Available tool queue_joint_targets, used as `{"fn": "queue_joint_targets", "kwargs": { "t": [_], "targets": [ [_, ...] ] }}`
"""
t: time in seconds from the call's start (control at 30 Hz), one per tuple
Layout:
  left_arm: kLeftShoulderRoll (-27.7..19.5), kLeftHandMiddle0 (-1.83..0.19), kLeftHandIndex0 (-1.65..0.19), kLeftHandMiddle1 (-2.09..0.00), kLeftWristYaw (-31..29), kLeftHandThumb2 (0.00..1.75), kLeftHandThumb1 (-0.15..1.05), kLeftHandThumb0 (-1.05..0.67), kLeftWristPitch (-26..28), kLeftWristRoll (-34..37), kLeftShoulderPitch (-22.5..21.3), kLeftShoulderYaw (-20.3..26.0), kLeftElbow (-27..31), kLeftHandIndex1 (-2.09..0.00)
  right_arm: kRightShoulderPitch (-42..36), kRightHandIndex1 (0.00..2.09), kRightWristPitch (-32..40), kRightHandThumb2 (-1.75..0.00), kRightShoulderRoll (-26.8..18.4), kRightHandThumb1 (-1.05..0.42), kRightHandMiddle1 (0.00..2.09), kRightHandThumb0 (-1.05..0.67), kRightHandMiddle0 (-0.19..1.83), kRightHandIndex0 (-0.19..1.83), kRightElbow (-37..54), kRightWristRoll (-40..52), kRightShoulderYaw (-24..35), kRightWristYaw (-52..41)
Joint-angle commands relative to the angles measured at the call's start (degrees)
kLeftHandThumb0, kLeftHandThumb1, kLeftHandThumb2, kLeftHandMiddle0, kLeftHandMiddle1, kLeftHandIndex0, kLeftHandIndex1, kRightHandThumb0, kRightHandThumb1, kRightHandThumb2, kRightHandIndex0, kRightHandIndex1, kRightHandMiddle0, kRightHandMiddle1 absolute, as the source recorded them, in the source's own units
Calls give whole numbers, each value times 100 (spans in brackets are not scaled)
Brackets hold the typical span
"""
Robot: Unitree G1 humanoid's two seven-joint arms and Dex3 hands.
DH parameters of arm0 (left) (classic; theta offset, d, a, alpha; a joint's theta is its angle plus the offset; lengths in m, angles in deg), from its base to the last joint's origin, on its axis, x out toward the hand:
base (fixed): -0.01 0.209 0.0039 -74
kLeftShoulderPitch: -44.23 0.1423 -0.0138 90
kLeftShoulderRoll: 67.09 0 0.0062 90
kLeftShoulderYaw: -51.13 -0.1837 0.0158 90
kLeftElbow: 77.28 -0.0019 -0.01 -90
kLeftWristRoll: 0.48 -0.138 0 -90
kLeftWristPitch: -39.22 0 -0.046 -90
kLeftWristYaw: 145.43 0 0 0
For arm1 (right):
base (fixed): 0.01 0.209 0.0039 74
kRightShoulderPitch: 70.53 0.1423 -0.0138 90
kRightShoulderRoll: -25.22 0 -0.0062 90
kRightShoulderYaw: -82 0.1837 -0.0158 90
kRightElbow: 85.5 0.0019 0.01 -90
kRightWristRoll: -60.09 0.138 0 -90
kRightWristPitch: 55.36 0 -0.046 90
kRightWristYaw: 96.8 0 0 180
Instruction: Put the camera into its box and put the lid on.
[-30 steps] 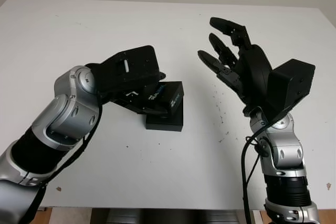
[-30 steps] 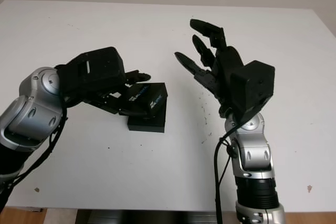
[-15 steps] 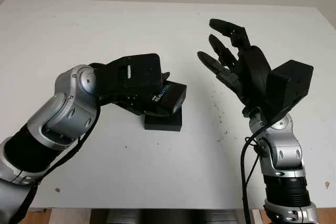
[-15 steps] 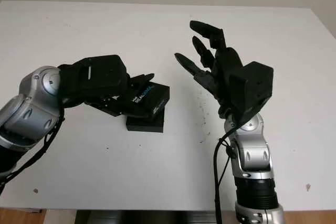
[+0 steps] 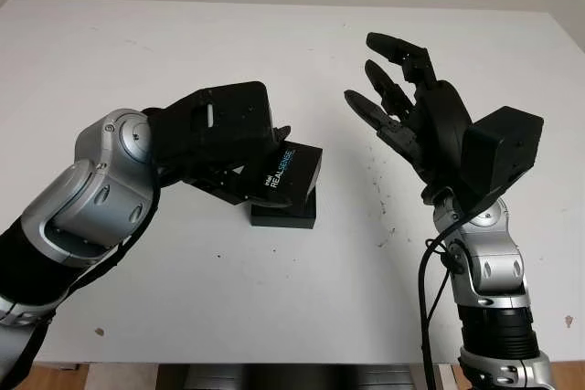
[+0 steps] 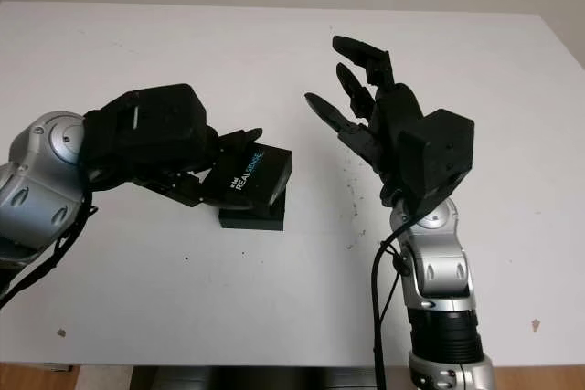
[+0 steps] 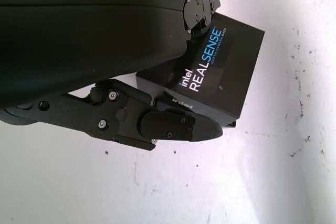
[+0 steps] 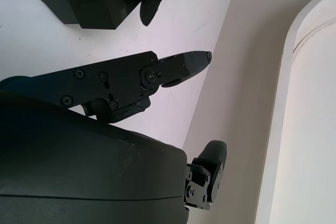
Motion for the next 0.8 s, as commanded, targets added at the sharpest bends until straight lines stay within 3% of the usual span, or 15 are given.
{"fn": "queue_joint_targets", "kwargs": {
  "t": [0.0, 0.2, 0.33, 0.37, 0.4, 0.43, 0.47, 0.57, 0.63, 0.67, 0.7, 0.73, 0.77],
  "targets": [
    [-10, 19, 19, 0, -59, 26, 105, -46, 202, 197, -70, -63, 293, 0, 53, 9, -23, -5, 7, -101, 92, -38, -19, 16, 15, 15, 21, 5],
    [-127, 19, 19, 0, 34, 44, 105, -51, 1013, 796, -178, 179, 556, 0, 55, 9, -59, -5, 23, -100, 93, -38, -19, 16, 3, 43, 28, -10],
    [-152, -7, 19, -15, 259, 52, 105, -53, 1626, 1179, -331, 207, 741, 0, 44, 8, -62, -5, 11, -101, 91, -38, -19, 15, 13, 49, 33, -21],
    [-153, -1, 19, -99, 323, 53, 105, -51, 1683, 1267, -321, 239, 778, 0, 37, 8, -59, -5, 4, -101, 91, -38, -19, 15, 24, 44, 31, -23],
    [-159, -6, 19, -153, 391, 54, 105, -52, 1747, 1343, -327, 245, 818, 0, 32, 8, -56, -5, 6, -101, 91, -37, -19, 15, 30, 44, 32, -21],
    [-160, -30, 19, -186, 457, 55, 105, -53, 1787, 1420, -310, 269, 852, 0, 29, 8, -89, -5, 4, -101, 91, -37, -19, 15, 19, 32, 29, -19],
    [-179, -40, 19, -198, 517, 55, 105, -53, 1774, 1483, -289, 276, 882, 0, 30, 8, -77, -5, 4, -101, 91, -37, -19, 15, 21, 29, 30, -15],
    [-244, -23, 19, -208, 661, 56, 105, -54, 1676, 1664, -228, 299, 926, 0, 32, 9, -42, -5, 18, -100, 92, -38, -19, 15, 27, 45, 41, -7],
    [-301, -31, 19, -209, 731, 56, 105, -54, 1672, 1772, -277, 257, 908, 0, 33, 8, -35, -5, 18, -100, 92, -38, -19, 15, 20, 57, 45, -15],
    [-338, -2, 19, -161, 750, 56, 105, -51, 1628, 1815, -294, 238, 884, 0, 32, 8, -31, -5, 20, -100, 92, -38, -19, 15, 17, 57, 43, -12],
    [-409, 8, 19, -82, 756, 56, 105, -52, 1521, 1820, -318, 171, 861, 0, 27, 8, -63, -5, 24, -100, 92, -37, -19, 15, 5, 54, 42, -11],
    [-478, 14, 19, -42, 752, 56, 105, -53, 1427, 1819, -350, 104, 829, 0, 21, 8, -86, -5, 28, -100, 93, -36, -19, 15, -3, 49, 39, -8],
    [-591, 17, 19, -17, 726, 56, 105, -54, 1146, 1745, -337, 12, 768, 0, 13, 8, -87, -5, 20, -100, 93, -36, -19, 15, 1, 40, 34, -10]
  ]
}}
